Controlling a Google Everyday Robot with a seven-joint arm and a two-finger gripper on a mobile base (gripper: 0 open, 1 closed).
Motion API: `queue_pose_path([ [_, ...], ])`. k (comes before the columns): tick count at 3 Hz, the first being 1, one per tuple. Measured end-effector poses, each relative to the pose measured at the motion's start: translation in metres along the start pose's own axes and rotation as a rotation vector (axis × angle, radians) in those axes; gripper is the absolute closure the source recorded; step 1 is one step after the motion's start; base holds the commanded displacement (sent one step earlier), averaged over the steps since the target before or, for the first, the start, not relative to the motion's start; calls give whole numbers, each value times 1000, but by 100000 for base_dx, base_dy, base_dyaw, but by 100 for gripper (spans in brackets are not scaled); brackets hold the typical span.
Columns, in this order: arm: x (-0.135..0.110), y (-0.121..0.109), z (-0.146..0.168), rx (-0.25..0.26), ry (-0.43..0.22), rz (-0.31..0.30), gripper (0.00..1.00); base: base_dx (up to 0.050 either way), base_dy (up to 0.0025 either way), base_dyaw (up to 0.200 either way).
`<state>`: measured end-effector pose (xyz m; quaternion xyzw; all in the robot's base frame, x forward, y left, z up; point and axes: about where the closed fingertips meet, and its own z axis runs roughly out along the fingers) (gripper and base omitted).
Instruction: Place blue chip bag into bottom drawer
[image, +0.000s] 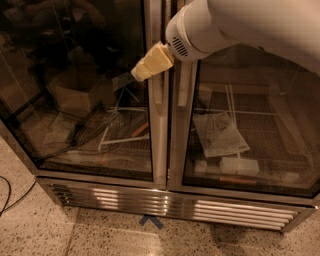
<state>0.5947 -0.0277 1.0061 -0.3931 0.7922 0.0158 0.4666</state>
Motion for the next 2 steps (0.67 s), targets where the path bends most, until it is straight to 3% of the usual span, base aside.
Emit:
queue_pose_path([
  [1,0,0,0,0,0,0,15,0,0,0],
  [2,0,0,0,0,0,0,37,0,0,0],
])
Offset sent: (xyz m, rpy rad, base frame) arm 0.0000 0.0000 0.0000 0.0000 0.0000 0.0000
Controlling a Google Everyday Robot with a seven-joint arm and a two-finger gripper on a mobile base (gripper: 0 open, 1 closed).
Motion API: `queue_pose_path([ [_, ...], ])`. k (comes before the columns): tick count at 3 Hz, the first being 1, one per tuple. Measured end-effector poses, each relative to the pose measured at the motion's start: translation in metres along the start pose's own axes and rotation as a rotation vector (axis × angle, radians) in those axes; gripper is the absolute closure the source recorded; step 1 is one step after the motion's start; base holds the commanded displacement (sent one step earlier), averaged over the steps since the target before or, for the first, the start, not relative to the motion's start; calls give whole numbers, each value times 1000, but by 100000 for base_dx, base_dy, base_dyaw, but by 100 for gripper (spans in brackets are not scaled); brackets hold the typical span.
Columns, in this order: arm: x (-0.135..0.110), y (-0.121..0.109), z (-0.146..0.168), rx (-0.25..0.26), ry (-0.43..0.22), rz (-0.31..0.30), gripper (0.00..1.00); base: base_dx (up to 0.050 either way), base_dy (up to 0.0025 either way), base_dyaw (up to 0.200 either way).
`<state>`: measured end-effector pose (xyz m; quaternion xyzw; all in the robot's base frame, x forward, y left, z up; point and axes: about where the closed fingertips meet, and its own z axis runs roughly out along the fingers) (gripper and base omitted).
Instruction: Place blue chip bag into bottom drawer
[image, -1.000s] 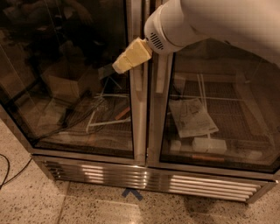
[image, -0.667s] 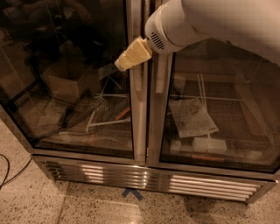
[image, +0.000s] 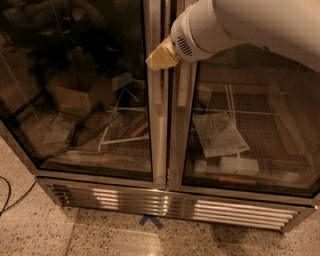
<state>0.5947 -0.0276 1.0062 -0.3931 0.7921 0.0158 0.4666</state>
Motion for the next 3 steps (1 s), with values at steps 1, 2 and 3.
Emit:
queue_pose_path([
  [1,0,0,0,0,0,0,61,0,0,0],
  [2,0,0,0,-1,0,0,57,0,0,0],
  [3,-3,3,3,-20,-10,6,49,0,0,0],
])
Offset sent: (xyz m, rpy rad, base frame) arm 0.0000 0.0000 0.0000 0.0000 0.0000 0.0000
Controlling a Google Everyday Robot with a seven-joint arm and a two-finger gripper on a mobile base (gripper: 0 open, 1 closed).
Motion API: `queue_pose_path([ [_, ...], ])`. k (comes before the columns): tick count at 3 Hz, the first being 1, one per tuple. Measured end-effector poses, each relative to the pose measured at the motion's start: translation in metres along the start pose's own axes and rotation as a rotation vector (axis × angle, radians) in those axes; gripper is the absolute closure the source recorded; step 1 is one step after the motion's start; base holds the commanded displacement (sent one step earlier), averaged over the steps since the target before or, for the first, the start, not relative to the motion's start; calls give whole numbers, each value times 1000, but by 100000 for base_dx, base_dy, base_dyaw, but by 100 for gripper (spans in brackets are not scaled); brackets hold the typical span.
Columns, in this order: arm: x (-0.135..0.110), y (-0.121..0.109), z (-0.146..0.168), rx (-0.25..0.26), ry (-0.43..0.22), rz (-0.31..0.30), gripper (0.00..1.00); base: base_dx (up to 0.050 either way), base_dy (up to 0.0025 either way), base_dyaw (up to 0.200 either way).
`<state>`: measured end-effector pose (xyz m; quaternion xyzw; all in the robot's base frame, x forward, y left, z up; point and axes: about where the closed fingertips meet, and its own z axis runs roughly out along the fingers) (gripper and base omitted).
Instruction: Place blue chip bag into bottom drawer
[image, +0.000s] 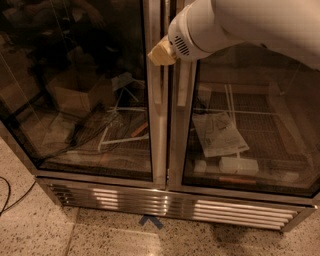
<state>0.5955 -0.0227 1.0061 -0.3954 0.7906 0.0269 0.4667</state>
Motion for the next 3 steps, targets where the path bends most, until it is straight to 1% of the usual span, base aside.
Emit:
queue_pose_path([
  [1,-4,3,3,-22,-13,4,49,0,0,0],
  [2,-10,5,6,-38,-22,1,44,0,0,0],
  [3,-16,6,13,-60,-33,-1,36,0,0,0],
])
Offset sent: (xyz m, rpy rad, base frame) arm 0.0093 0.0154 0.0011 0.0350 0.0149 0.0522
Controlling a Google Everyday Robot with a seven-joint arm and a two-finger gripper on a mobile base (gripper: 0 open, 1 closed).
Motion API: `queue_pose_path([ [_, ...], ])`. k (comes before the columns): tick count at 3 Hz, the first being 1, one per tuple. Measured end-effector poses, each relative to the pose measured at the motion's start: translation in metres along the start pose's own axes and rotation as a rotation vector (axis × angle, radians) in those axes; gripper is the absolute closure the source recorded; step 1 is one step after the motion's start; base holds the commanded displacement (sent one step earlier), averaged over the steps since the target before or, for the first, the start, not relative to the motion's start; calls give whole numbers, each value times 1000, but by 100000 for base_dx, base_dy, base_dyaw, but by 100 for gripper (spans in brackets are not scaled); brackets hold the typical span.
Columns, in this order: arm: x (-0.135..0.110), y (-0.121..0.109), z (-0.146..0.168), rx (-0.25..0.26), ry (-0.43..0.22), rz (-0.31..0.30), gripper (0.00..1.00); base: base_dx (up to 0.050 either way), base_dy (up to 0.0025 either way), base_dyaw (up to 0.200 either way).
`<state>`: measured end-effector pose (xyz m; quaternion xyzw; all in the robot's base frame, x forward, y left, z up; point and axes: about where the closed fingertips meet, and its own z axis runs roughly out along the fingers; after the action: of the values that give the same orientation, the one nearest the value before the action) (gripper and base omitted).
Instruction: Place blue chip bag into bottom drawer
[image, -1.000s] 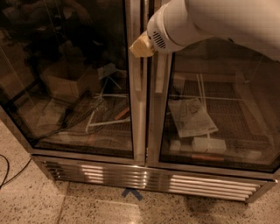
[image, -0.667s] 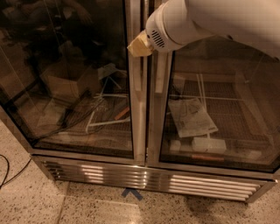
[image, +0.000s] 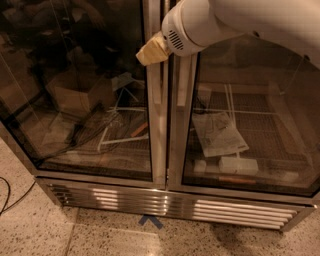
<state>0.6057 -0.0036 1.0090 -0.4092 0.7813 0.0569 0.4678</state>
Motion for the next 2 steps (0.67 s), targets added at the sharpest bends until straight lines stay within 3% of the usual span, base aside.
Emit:
queue_pose_path([
  [2,-1,5,-1,-9,-5,3,31,0,0,0],
])
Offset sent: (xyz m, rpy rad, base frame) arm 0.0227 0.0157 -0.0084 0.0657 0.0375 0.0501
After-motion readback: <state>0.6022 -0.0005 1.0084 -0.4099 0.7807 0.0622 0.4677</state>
